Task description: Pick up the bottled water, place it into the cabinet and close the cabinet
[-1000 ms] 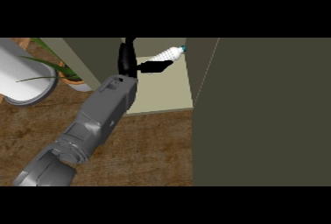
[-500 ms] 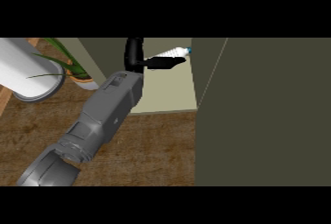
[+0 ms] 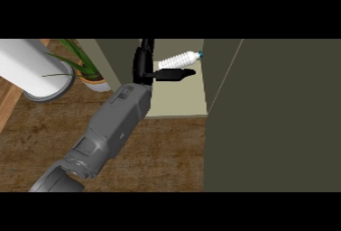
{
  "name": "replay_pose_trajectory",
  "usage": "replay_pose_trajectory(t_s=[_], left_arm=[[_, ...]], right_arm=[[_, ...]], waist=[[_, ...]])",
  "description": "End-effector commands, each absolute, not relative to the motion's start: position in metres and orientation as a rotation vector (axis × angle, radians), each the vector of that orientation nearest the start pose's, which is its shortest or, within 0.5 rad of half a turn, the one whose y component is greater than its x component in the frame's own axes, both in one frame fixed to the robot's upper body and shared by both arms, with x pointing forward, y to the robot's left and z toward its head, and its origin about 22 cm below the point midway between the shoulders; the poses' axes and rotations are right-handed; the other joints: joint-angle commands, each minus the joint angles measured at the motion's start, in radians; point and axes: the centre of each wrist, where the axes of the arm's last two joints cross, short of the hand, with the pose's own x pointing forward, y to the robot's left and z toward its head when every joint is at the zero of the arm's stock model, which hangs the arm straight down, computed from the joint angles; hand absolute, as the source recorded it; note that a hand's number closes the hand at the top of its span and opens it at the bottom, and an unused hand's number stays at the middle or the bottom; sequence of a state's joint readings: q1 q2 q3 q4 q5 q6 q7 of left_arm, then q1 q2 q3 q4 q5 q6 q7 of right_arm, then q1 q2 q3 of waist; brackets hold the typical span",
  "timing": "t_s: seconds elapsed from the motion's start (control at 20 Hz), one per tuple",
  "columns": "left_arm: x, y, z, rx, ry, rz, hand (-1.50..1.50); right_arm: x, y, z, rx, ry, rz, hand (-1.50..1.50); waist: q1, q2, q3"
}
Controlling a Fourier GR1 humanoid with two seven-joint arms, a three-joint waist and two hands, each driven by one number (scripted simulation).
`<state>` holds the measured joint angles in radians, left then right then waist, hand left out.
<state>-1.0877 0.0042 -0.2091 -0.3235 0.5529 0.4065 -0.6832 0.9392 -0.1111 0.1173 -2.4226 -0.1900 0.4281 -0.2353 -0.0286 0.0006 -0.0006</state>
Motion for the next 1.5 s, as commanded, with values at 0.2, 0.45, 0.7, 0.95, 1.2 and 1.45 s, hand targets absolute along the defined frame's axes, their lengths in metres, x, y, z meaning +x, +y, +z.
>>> replay_pose_trajectory(t_s=[0.2,0.45,0.7,0.95,1.2,1.45], left_arm=[[0.393,0.079,0.021,-0.168,-1.897,0.034,-1.50],[0.363,0.070,0.011,-0.360,-1.859,0.041,-1.50],[0.321,0.064,0.001,-0.459,-1.886,0.071,-1.50],[0.289,0.073,0.001,-0.521,-1.915,0.043,-1.50],[0.257,0.107,0.008,-0.558,-1.839,0.043,1.50],[0.240,0.130,0.009,-0.523,-1.857,0.072,1.50]], right_arm=[[0.034,-0.247,0.122,0.237,-1.843,0.102,-1.50],[0.031,-0.241,0.122,0.244,-1.829,0.106,-1.50],[0.028,-0.251,0.118,0.235,-1.816,0.115,-1.50],[0.029,-0.238,0.134,0.209,-1.818,0.158,-1.50],[0.035,-0.254,0.121,0.312,-1.793,0.346,-1.50],[0.029,-0.246,0.138,0.384,-1.701,0.536,1.50]], waist=[[0.022,-0.010,0.000],[0.025,-0.012,0.000],[0.028,-0.012,0.000],[0.036,-0.010,0.000],[0.045,-0.013,0.001],[0.033,-0.011,0.000]])
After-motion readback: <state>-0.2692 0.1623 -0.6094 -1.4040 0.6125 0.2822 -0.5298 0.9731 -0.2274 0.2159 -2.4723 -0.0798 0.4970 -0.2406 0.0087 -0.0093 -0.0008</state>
